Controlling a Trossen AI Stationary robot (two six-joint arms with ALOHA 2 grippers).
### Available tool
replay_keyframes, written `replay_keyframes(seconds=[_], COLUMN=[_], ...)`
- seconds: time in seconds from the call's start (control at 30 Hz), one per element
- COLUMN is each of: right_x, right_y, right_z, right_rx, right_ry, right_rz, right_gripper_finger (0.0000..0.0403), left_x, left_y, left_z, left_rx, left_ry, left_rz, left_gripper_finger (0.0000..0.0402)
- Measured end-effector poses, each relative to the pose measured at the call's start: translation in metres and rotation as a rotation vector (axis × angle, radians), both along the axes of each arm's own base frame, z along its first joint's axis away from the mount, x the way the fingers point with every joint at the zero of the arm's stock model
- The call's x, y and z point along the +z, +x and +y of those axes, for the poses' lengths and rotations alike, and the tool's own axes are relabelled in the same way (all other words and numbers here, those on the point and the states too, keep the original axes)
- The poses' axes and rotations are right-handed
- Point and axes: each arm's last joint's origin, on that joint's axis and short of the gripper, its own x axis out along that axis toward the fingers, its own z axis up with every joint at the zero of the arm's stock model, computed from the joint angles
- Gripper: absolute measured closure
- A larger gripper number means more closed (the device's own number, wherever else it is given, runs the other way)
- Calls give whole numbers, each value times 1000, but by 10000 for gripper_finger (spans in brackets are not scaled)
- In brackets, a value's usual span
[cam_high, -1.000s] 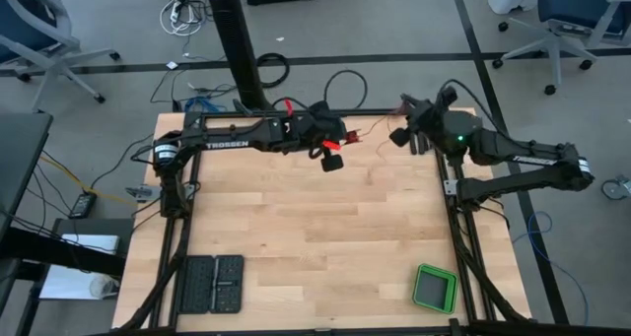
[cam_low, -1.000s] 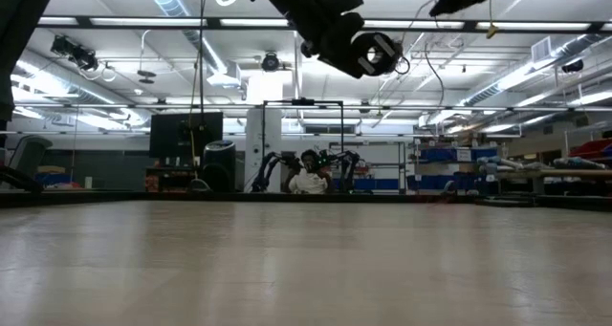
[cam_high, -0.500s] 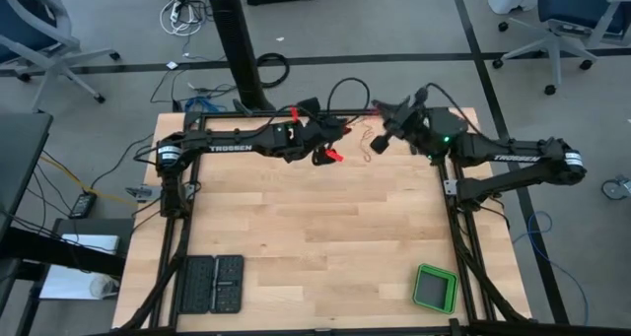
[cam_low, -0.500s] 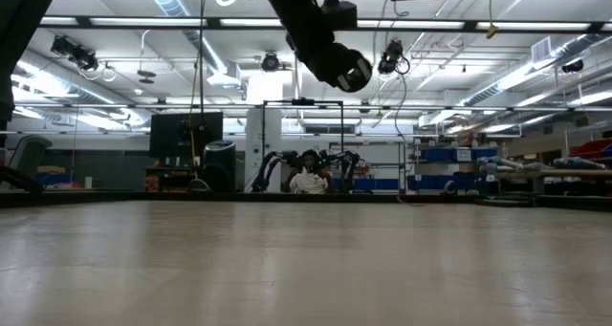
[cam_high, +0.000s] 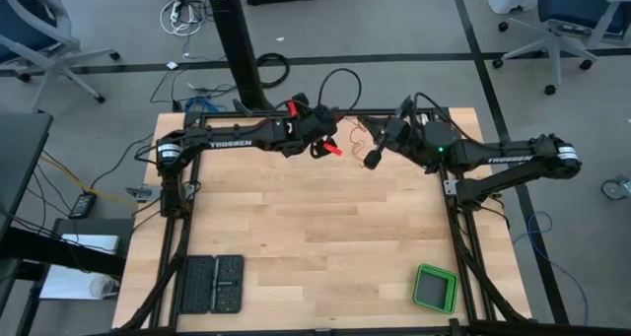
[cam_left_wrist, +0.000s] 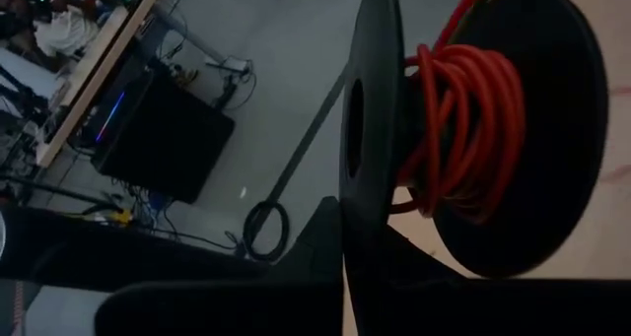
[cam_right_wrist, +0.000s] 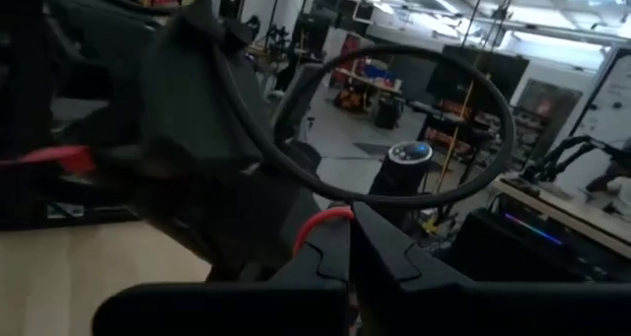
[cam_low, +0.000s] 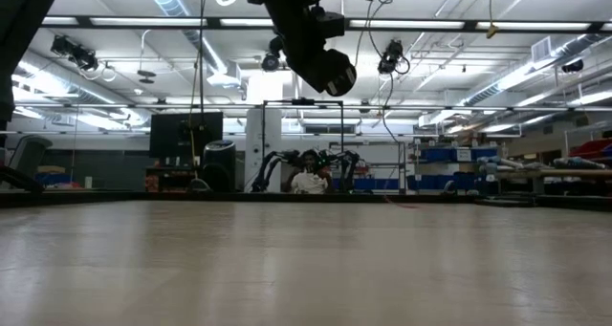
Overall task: Coil cords
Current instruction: Coil the red wire cable onto the black spool
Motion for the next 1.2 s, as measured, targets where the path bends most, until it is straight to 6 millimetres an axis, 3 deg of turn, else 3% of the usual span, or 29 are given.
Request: replay_keyframes(seconds=[0.43, 0.77, 0.9, 1.03, 1.2], right_x=[13, 30, 30, 23, 6], right_y=[-1, -44, -51, -46, -47], right_z=[24, 33, 32, 33, 38], right_rx=[260, 203, 159, 159, 190], right_ry=[-66, -79, -69, -70, 10], right_rz=[-105, -100, -76, -13, 120], right_gripper_finger=[400, 401, 397, 375, 314], left_x=[33, 46, 47, 48, 48], left_y=[8, 37, 54, 66, 68], left_z=[1, -3, -6, -11, -13], left_rx=[-90, -218, -260, -310, -315], left_ry=[-97, -84, -82, -96, -96], left_rz=[-99, -105, -119, -143, -143], left_gripper_finger=[399, 399, 399, 399, 399])
